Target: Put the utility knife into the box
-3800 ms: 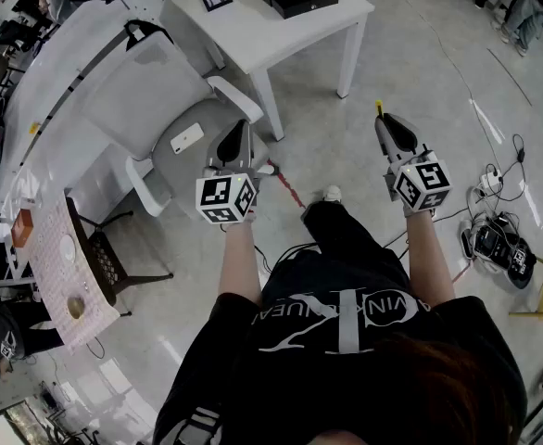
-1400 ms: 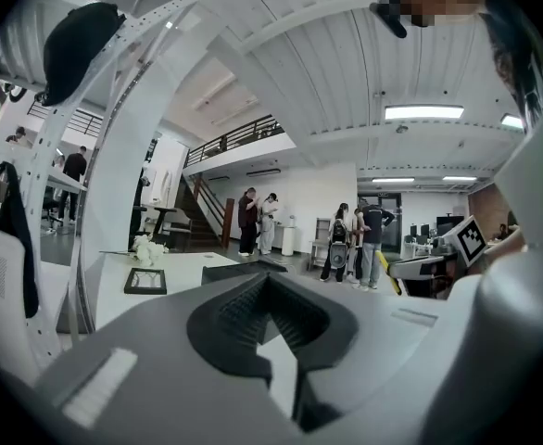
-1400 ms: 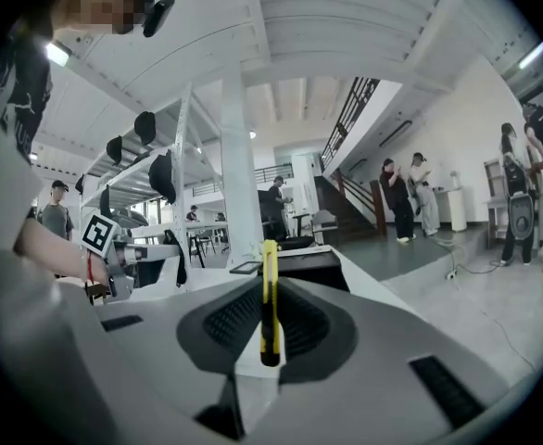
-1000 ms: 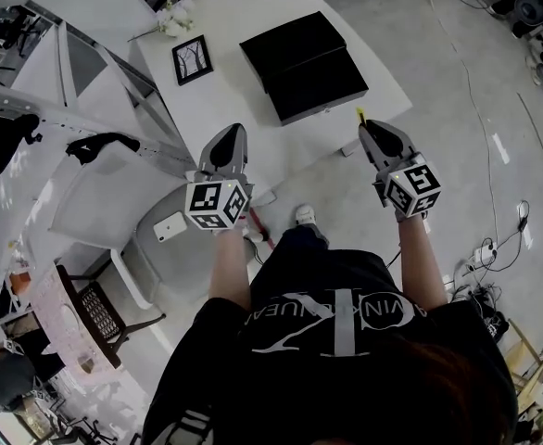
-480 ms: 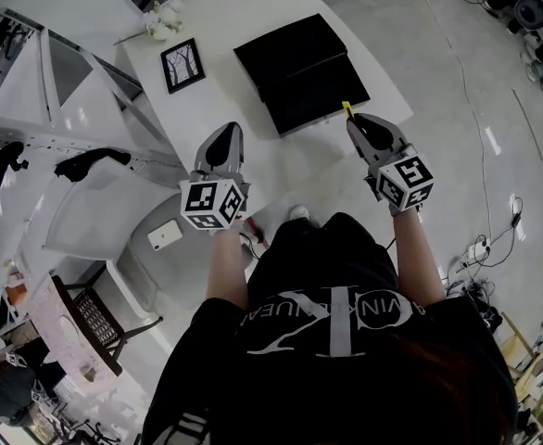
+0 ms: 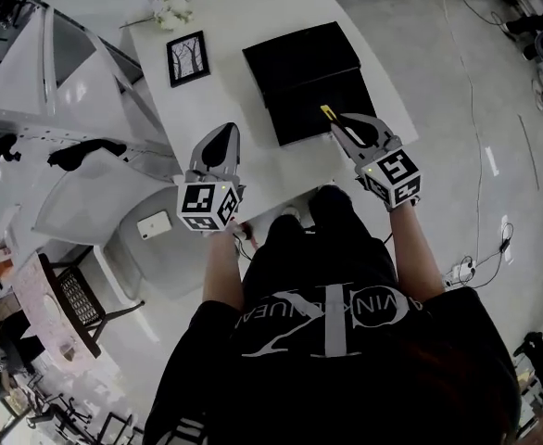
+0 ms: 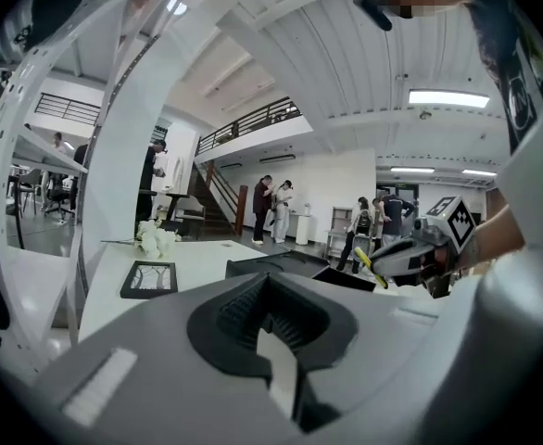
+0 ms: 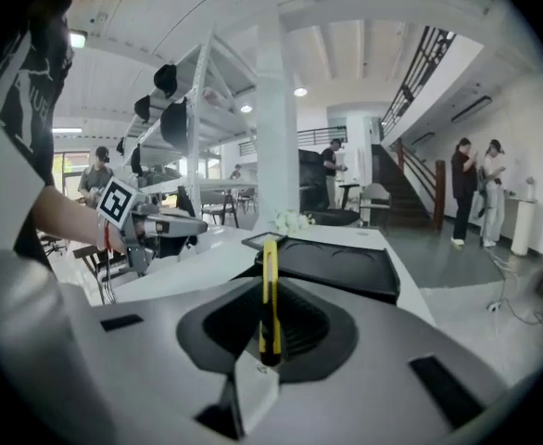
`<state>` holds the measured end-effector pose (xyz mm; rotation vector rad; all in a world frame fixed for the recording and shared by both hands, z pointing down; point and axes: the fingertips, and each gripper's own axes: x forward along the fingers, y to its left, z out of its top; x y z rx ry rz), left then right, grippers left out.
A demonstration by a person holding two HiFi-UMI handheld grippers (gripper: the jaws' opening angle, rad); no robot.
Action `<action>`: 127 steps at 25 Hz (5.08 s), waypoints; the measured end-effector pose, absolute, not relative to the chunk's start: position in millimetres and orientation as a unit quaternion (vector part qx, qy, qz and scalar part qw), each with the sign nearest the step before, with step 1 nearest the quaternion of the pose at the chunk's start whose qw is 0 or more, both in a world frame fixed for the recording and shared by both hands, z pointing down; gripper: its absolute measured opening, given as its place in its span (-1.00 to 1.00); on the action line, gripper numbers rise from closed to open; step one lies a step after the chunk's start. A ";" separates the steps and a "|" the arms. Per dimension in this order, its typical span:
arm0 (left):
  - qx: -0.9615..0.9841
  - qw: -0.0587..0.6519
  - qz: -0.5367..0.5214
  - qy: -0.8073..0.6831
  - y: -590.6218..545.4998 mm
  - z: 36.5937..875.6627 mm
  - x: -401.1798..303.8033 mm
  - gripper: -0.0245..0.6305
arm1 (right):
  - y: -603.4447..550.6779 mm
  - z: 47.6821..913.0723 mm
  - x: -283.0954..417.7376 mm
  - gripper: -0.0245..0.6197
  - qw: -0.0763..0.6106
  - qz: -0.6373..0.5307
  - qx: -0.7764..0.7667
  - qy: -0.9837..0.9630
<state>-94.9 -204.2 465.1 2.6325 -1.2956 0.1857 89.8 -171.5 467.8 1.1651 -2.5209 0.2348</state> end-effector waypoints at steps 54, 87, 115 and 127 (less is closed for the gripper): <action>0.803 0.163 0.057 -0.571 -217.9 496.5 -136.1 -0.89 | -228.9 581.0 46.8 -0.75 0.492 0.073 0.148 -0.855; 0.848 0.136 0.045 -0.511 -249.7 468.5 -106.9 -0.89 | -249.8 509.2 89.5 -0.87 0.326 0.156 0.299 -0.883; 0.853 0.093 0.012 -0.513 -274.2 424.4 -106.4 -0.89 | -283.3 429.4 108.9 -0.87 0.195 0.074 0.385 -0.899; 0.849 0.079 0.003 -0.523 -278.1 411.1 -112.4 -0.89 | -294.6 406.9 119.1 -0.87 0.145 0.056 0.415 -0.896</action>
